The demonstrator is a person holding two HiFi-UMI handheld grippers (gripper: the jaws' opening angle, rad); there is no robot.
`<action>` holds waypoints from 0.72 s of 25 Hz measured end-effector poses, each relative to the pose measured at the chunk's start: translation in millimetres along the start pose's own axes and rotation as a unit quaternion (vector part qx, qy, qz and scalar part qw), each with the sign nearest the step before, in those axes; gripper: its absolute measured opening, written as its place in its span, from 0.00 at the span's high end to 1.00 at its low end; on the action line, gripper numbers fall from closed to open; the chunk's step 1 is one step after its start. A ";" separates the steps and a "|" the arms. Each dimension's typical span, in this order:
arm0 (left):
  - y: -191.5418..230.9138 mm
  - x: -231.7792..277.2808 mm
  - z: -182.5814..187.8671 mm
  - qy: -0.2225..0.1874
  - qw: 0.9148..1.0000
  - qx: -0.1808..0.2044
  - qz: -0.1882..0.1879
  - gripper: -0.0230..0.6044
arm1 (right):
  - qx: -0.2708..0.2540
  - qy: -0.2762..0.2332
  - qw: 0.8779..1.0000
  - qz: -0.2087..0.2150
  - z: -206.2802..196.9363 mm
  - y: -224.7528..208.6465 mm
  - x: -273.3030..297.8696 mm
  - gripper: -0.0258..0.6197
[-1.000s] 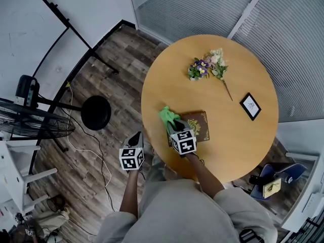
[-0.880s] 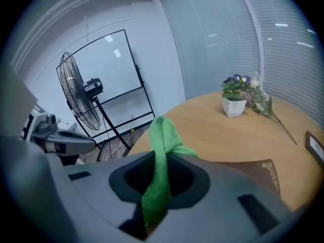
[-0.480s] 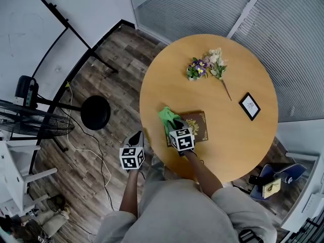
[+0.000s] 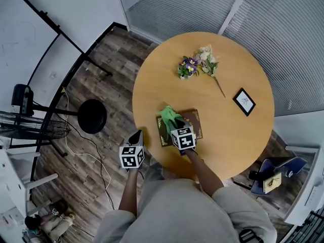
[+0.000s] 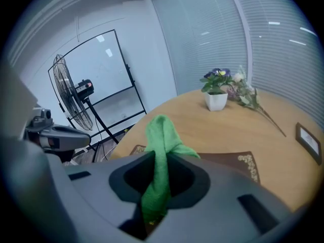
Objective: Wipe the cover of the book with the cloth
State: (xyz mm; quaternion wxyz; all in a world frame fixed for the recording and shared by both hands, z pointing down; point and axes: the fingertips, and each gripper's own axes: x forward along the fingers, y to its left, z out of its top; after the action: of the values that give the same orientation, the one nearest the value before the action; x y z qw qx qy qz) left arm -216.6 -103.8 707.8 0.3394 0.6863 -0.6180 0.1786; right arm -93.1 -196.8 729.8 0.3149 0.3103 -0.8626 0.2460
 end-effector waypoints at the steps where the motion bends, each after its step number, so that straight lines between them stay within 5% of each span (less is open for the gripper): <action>1: -2.6 1.9 1.1 0.001 1.000 0.002 -0.002 0.95 | 0.002 0.000 1.000 -0.003 -0.5 -4.0 -1.8 0.85; 18: -36.5 25.6 13.8 0.005 0.999 0.024 -0.032 0.95 | 0.023 -0.003 0.999 -0.046 -9.9 -60.2 -28.9 0.85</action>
State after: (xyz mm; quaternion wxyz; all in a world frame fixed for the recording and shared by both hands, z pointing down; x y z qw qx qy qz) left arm -179.3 -131.6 706.2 0.3318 0.7129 -0.5892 0.1859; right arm -30.0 -221.0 730.2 0.3158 0.3574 -0.8425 0.2506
